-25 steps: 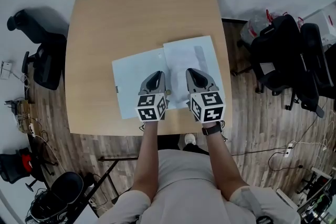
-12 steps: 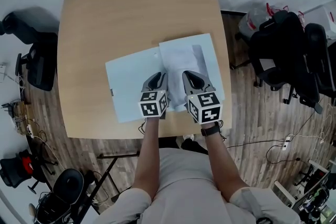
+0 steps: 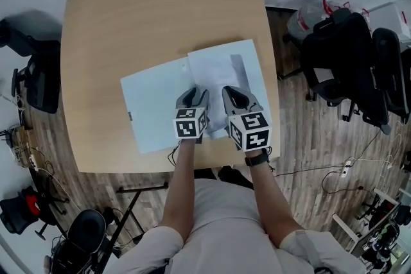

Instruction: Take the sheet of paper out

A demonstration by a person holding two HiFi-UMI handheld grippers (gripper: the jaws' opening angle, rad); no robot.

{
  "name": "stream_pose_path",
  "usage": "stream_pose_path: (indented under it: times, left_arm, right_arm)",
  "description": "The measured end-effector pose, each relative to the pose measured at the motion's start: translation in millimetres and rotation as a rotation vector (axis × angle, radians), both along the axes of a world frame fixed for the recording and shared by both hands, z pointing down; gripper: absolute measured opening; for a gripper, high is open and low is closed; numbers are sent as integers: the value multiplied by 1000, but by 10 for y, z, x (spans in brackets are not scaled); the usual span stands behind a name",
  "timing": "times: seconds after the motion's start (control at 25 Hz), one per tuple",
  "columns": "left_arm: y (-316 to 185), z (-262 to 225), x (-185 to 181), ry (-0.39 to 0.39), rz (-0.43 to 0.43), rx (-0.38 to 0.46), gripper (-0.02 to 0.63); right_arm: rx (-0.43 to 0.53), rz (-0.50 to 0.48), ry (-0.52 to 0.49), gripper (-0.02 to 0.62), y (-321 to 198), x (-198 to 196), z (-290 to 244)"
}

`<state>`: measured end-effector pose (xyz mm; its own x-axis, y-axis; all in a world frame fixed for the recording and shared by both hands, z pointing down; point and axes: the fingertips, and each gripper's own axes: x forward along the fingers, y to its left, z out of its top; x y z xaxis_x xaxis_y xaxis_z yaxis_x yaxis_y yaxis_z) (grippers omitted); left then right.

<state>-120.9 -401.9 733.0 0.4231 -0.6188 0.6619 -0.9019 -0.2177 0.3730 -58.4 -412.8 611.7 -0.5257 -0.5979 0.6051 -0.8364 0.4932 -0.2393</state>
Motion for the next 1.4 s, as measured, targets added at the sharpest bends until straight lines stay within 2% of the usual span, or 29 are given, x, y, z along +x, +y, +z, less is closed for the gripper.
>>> stream_pose_path:
  times: [0.32,0.84,1.2,1.4]
  left_arm:
    - [-12,134,53,-37,3,-19,164]
    - [91,301,8,-73,9,-100,159]
    - [156,320,-84,-91,-48,-105,44]
    - [172,338,-105,-107,-61,-94,18]
  right_arm:
    - [-9,10,12,14,-1,55,25]
    - [-14,3,19,14,50,27,32]
    - [-9,4,14,14,114,74,-10]
    - [1,2,18,14,143,116,-67]
